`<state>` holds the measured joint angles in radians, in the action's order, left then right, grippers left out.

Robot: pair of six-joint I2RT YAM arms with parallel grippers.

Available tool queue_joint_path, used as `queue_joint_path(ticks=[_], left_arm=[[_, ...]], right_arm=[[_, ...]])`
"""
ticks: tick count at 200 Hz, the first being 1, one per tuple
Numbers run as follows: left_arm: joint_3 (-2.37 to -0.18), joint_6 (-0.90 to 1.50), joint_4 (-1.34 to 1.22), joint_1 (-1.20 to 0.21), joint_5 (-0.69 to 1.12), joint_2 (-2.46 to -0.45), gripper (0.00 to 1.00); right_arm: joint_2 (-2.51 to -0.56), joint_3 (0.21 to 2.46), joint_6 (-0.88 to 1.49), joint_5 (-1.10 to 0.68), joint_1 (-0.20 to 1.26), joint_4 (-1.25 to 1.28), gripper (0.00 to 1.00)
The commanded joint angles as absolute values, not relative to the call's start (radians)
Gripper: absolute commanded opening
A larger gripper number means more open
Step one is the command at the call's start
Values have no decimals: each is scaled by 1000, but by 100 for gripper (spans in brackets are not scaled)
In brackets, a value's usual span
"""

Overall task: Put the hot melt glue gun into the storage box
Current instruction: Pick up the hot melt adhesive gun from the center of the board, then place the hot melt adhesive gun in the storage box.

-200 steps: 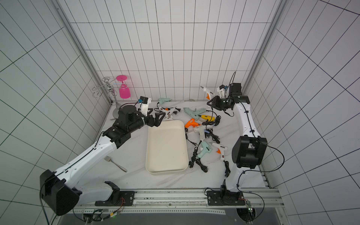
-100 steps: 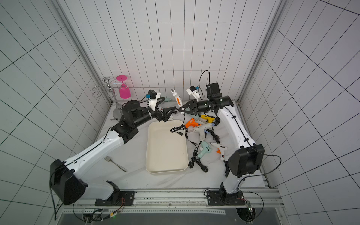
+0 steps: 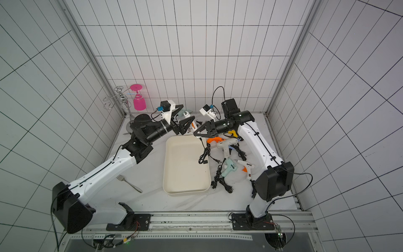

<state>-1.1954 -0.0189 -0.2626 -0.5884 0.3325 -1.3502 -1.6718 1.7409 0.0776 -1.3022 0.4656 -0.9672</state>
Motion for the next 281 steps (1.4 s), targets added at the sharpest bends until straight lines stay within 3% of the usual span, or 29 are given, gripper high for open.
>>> queue_joint_path(ticks=[1, 41, 66, 83, 105, 132, 158, 188, 222, 281], left_arm=[[-1184, -36, -293, -593, 357, -1342, 74], [-1182, -24, -272, -593, 413, -1350, 44], [-1190, -2, -227, -593, 464, -1352, 25], [-1198, -2, -192, -594, 464, -1337, 16], [-1227, -57, -80, -593, 445, -1305, 8], [-1210, -124, 26, -590, 353, -1247, 5], [-1208, -203, 128, -575, 284, -1217, 5], [-1267, -310, 305, -568, 197, -1260, 5], [-1293, -392, 428, -589, 84, -1350, 4], [-1272, -487, 543, -695, -174, -1563, 5]], right_arm=[[-1677, 1762, 17, -1339, 486, -1023, 15], [-1693, 1788, 24, -1338, 489, -1027, 17], [-1711, 1811, 34, -1309, 489, -1026, 24], [-1724, 1829, 36, -1282, 486, -1025, 47], [-1718, 1826, 99, -1283, 447, -946, 67], [-1619, 1642, 447, -1269, 355, -459, 100], [-1490, 1450, 624, -1102, 240, -148, 99], [-1410, 1299, 643, -895, 108, -161, 99], [-1405, 1199, 543, -690, 81, -323, 99], [-1413, 1024, 569, -613, -5, -302, 99]])
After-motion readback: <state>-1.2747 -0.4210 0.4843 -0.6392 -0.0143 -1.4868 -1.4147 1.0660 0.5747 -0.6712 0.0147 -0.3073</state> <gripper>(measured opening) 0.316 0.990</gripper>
